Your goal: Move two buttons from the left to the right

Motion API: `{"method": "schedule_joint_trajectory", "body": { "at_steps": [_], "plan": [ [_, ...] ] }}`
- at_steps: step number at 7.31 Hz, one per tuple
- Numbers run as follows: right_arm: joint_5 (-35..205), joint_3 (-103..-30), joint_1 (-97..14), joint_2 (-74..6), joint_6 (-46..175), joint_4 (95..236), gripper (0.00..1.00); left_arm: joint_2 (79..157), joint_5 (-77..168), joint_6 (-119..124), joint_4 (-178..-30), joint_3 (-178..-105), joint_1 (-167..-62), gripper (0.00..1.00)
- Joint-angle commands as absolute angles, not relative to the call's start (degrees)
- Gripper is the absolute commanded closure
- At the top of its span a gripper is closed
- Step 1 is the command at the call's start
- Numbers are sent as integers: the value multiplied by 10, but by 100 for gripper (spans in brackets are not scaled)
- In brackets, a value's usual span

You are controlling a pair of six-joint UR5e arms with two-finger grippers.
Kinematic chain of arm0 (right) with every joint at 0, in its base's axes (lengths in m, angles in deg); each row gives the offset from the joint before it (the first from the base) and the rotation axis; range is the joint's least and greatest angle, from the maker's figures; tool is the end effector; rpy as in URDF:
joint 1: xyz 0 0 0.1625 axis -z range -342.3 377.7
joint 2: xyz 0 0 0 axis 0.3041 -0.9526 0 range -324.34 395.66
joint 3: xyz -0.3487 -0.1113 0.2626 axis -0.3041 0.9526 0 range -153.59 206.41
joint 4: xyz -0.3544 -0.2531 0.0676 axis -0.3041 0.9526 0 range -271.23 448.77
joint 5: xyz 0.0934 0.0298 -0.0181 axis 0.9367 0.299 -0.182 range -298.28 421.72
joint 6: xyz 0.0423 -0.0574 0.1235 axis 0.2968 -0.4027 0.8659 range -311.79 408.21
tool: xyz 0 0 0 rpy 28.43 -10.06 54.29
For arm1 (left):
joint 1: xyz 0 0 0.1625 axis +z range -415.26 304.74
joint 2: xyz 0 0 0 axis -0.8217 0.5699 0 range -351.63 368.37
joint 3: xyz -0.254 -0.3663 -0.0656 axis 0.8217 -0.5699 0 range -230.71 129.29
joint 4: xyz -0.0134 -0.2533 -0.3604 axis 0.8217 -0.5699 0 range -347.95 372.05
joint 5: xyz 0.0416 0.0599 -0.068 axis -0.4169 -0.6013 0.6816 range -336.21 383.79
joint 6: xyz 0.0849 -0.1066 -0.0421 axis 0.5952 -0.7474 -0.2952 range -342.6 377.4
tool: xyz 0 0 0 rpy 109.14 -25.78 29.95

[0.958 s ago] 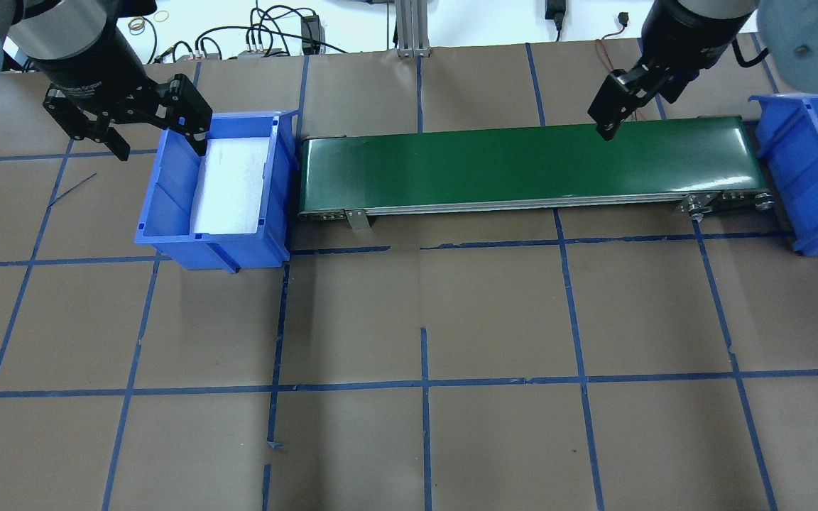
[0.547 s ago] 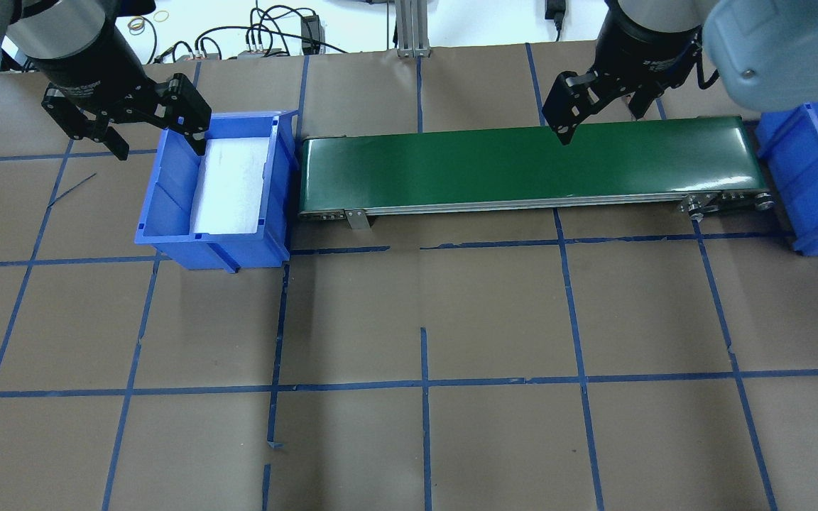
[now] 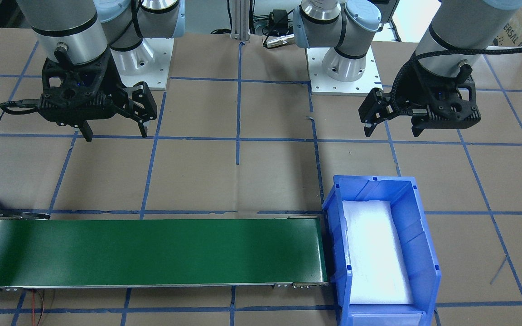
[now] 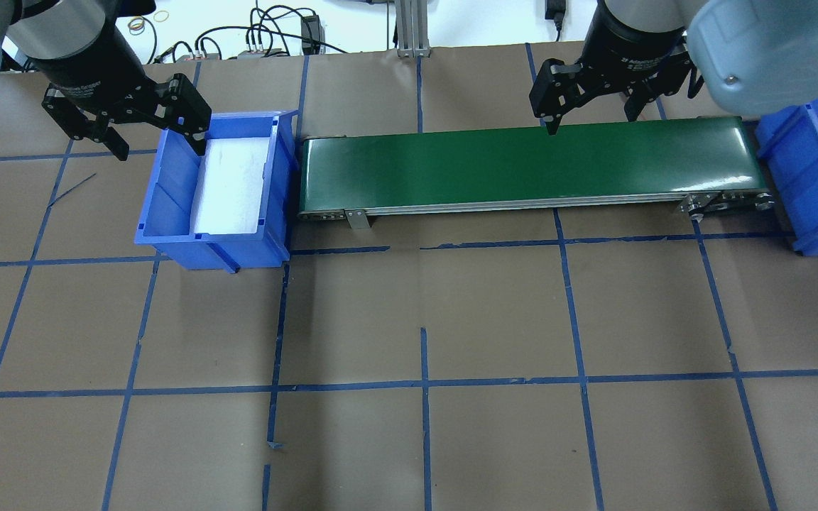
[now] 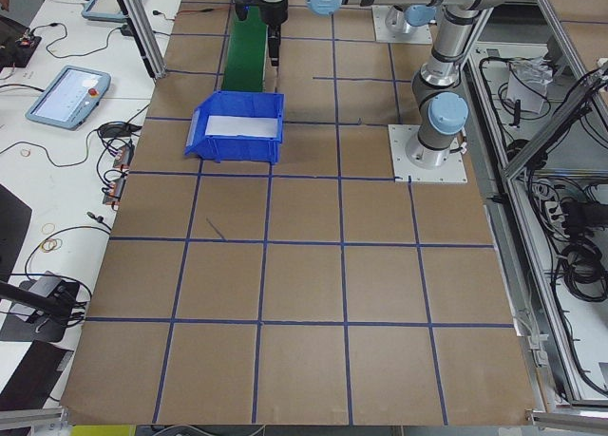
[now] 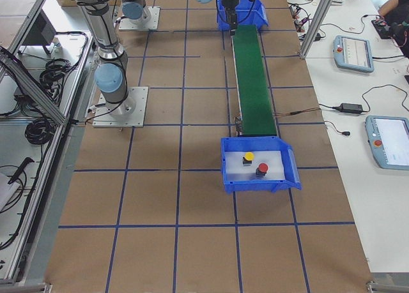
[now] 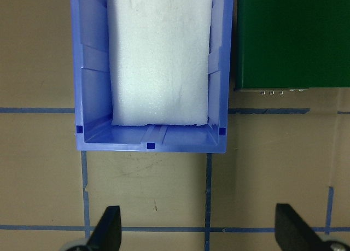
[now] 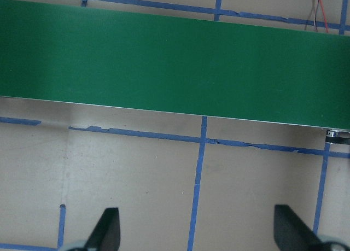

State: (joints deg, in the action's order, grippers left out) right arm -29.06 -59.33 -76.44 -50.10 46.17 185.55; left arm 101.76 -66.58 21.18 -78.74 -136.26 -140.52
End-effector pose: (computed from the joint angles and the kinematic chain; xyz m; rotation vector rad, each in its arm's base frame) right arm 0.1722 -0.5583 0.4822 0.1674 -3.1201 0.1863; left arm -0.0869 -0.5561 0.4779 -0.0266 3.1347 -0.0066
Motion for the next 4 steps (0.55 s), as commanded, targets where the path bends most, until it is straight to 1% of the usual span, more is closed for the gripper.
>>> {"method": "schedule_joint_trajectory", "body": {
  "at_steps": [1,4],
  "plan": [
    [-289,-575,-756,-500,484,1856,0,1017,-666,212,-787,-1362,-1405,0],
    [-285,-571,-748,-499,481,1840,0,1018,-666,213,-793,-1364,-1405,0]
  ]
}}
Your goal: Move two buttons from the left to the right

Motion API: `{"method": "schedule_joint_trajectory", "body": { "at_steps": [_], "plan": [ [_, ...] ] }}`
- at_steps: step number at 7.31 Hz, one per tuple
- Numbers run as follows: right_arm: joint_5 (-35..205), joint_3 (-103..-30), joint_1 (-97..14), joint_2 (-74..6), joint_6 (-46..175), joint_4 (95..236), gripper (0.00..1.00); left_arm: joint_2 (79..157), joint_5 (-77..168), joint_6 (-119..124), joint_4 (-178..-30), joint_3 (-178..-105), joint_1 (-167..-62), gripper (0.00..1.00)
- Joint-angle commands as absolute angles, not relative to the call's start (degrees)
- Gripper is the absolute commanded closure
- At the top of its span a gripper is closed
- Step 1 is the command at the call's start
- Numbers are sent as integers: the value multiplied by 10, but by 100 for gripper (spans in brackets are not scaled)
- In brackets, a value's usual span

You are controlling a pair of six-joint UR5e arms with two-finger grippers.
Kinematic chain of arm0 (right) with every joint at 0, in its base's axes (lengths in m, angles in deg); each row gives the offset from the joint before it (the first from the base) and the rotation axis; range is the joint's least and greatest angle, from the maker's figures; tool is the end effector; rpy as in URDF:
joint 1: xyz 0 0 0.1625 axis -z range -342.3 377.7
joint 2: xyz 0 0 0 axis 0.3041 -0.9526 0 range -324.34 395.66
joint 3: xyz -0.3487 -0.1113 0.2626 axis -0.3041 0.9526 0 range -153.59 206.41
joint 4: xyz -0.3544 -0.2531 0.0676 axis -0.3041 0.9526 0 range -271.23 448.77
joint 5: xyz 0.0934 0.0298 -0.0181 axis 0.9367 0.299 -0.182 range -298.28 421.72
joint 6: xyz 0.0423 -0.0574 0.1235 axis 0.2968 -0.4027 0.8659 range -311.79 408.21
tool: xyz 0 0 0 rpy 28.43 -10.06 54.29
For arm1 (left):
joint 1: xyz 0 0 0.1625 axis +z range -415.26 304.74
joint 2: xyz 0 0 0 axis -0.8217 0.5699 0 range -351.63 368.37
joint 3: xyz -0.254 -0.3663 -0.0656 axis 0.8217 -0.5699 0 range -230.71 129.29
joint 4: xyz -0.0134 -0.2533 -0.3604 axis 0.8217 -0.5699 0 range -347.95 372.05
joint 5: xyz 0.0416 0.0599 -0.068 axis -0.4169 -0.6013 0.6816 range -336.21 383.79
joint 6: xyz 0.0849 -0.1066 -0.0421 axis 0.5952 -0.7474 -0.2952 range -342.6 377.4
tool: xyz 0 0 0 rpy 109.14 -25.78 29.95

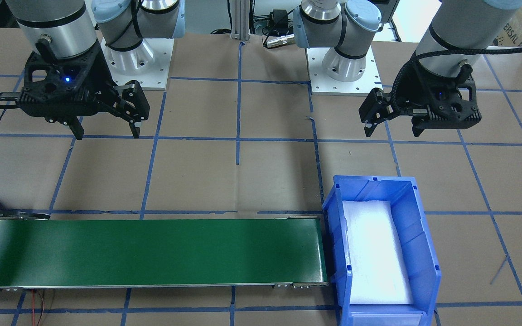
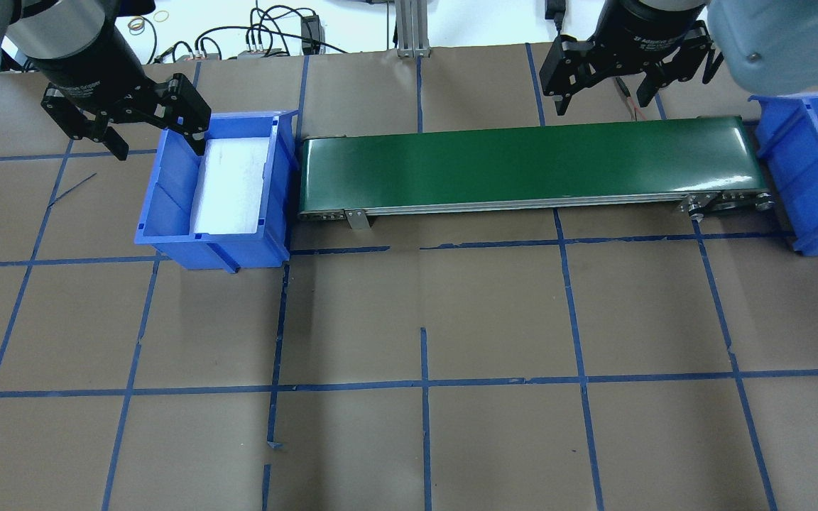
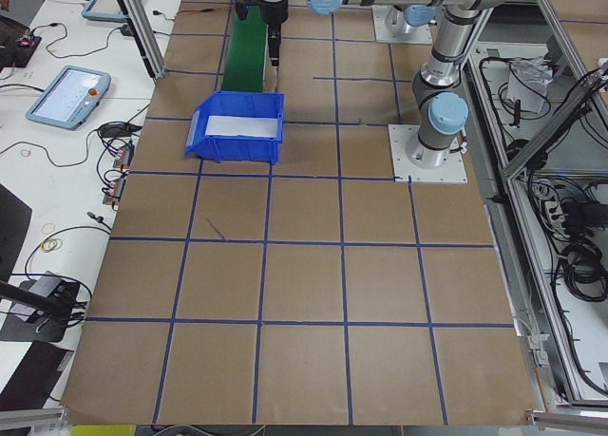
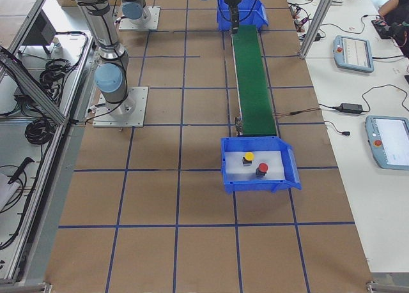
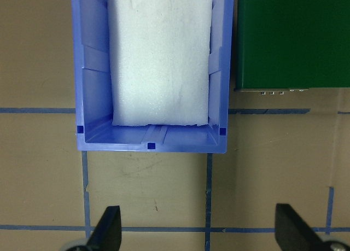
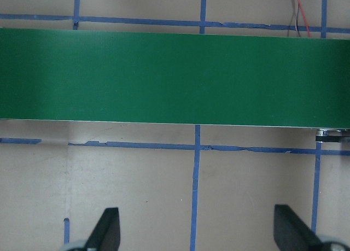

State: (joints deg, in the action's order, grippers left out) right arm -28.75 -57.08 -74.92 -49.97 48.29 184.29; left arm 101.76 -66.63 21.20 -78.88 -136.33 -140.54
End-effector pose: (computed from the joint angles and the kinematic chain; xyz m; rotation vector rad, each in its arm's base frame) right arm 0.1582 -0.5653 0.4994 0.0687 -3.1287 0.2100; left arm -0.0870 -0.5555 0.4770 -0.0254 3.1341 -0.0008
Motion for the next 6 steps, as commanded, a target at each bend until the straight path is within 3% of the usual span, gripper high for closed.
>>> {"method": "schedule_joint_trajectory", "body": {
  "at_steps": [1,6],
  "plan": [
    [-283,-571,-748,-500,479,1840,0,1021,-662,213,-795,-1363,-1405,0],
    [-280,-596,-755,-503,483,1877,0,1022,-665,191,-795,-1367,-1431,0]
  ]
}}
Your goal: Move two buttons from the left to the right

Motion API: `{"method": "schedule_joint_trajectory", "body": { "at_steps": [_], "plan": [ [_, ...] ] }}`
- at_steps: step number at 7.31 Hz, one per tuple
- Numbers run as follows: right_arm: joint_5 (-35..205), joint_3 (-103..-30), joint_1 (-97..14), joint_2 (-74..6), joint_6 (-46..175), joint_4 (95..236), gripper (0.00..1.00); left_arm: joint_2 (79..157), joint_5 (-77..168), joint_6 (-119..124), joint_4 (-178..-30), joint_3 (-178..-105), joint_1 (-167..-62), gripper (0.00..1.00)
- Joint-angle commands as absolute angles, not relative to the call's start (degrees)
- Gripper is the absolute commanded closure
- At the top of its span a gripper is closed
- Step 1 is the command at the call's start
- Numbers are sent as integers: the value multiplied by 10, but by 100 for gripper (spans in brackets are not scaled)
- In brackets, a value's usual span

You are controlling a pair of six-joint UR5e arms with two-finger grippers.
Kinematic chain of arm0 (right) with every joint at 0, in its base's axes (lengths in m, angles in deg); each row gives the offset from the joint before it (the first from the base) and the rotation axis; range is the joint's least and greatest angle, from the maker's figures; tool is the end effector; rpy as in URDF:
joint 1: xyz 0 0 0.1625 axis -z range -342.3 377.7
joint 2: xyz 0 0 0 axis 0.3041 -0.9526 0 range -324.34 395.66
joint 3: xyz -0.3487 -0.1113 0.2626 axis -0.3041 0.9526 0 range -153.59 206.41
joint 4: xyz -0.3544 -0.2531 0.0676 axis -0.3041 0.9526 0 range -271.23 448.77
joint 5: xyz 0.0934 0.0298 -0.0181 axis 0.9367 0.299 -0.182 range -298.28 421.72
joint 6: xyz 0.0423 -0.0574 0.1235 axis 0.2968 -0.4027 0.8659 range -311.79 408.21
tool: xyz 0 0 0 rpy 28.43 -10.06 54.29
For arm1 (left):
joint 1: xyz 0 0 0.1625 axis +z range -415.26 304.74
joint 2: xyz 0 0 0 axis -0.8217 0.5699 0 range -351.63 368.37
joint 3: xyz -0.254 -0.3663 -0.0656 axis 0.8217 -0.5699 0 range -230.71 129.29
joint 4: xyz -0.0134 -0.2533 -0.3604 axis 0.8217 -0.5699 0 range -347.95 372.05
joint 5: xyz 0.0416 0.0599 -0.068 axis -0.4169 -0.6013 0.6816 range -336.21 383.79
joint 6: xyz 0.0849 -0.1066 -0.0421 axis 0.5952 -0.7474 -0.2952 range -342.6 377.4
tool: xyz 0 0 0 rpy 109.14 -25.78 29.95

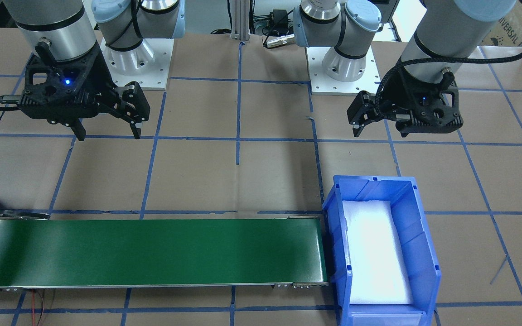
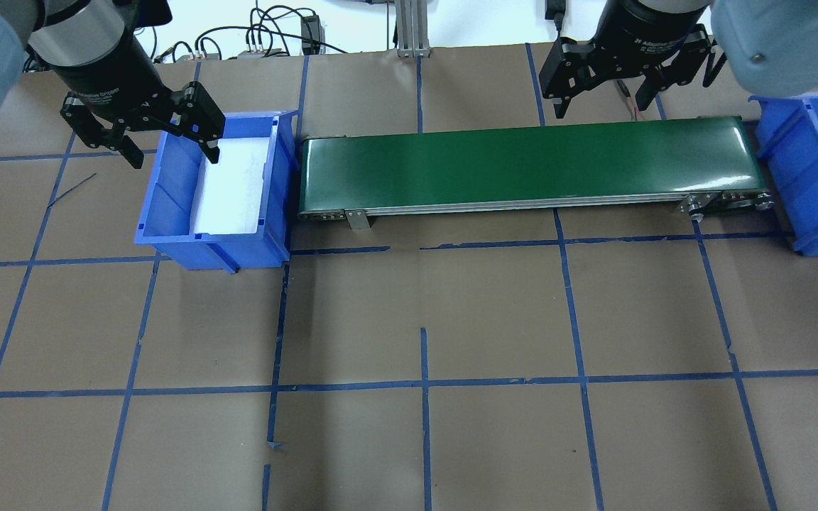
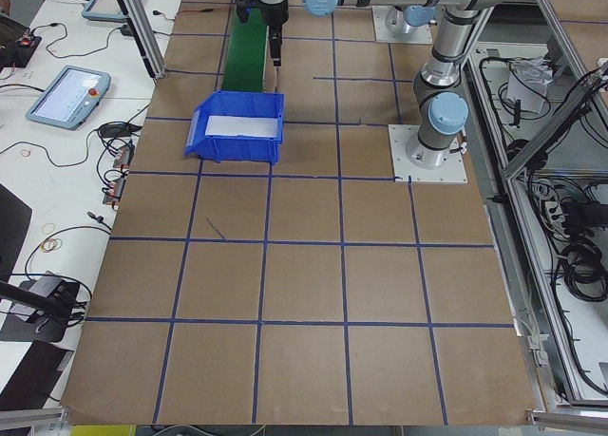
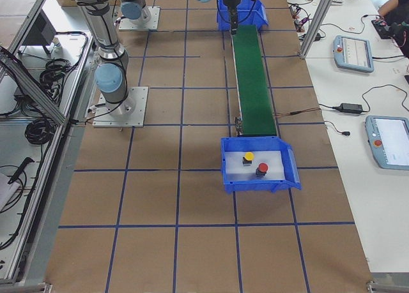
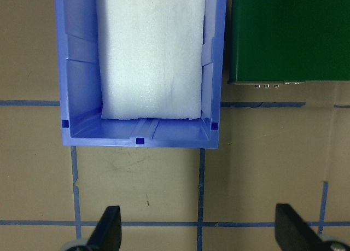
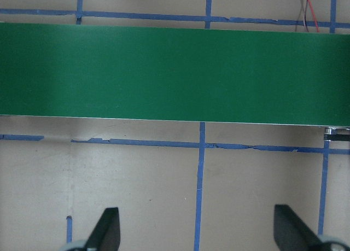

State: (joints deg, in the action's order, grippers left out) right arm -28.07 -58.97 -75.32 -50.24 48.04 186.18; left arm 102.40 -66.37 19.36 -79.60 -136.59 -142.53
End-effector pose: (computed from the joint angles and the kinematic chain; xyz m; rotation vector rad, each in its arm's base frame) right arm 0.1638 -0.5628 0.4882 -0.0876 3.1258 -0.2168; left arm -0.1069 -0.5532 0.4673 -0.0213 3.1395 0.0429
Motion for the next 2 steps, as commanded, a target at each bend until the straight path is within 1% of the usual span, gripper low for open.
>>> {"method": "schedule_joint_trajectory", "body": {
  "at_steps": [1,2],
  "plan": [
    [-280,-598,-754,-501,481,1878,0,1022,-666,192,-792,-1367,-1431,0],
    [-280,-602,-752,-501,480,1876,0,1022,-666,191,-791,-1368,-1431,0]
  ]
}}
